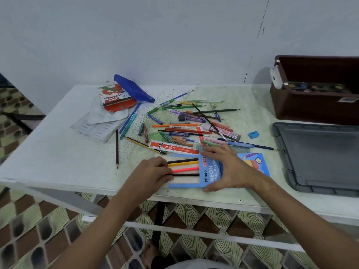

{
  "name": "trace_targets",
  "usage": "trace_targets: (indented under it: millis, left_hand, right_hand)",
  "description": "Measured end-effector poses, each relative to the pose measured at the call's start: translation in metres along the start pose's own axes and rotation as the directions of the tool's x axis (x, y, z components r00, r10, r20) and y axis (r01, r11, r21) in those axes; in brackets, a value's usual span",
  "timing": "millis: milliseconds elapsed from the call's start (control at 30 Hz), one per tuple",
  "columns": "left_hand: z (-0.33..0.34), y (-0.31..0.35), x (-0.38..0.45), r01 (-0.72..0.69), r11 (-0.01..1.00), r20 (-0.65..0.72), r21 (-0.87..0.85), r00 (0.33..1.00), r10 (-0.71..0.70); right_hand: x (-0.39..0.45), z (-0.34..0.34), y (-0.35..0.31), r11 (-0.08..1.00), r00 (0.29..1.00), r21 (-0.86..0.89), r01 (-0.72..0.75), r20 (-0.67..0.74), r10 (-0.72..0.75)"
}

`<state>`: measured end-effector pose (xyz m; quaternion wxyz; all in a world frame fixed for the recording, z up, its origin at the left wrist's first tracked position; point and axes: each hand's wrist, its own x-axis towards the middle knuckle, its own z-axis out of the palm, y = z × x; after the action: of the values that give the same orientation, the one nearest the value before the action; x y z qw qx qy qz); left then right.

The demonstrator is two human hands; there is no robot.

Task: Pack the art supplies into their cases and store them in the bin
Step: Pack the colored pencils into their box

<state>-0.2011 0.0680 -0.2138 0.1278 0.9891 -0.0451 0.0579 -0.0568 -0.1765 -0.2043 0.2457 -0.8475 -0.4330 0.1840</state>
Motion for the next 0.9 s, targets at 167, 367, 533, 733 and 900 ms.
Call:
trace_targets:
  millis: [167, 367, 533, 733, 900]
  left_hand:
    - [0.003, 0.007, 0.001, 0.047, 0.996, -0.07, 0.075, 0.997, -0.042]
    - [0.001, 0.021, 0.014, 0.168, 0.982, -0.082, 0.084, 0.983, -0.162]
    - [0.012, 0.023, 0.012, 0.178, 0.979, -0.167, 0.103, 0.973, -0.159]
    - [0.015, 0.02, 0.018, 0.188, 0.962, -0.162, 0.197, 0.974, -0.157]
    - [0.018, 0.022, 0.021, 0.217, 0.966, -0.207, 0.141, 0.961, -0.186]
  right_hand:
    - [0.0, 0.001, 0.001, 1.0, 1.0, -0.003, 0.014, -0.007, -0.014]
    - [0.001, 0.002, 0.002, 1.0, 1.0, -0.003, 0.019, -0.019, -0.019]
    - [0.001, 0.005, 0.004, 1.0, 0.999, 0.001, 0.03, -0.043, -0.03]
    - [0.0, 0.007, 0.004, 0.999, 0.997, 0.015, 0.047, -0.065, -0.046]
    - [0.002, 0.008, 0.005, 0.998, 0.996, 0.005, 0.06, -0.067, -0.059]
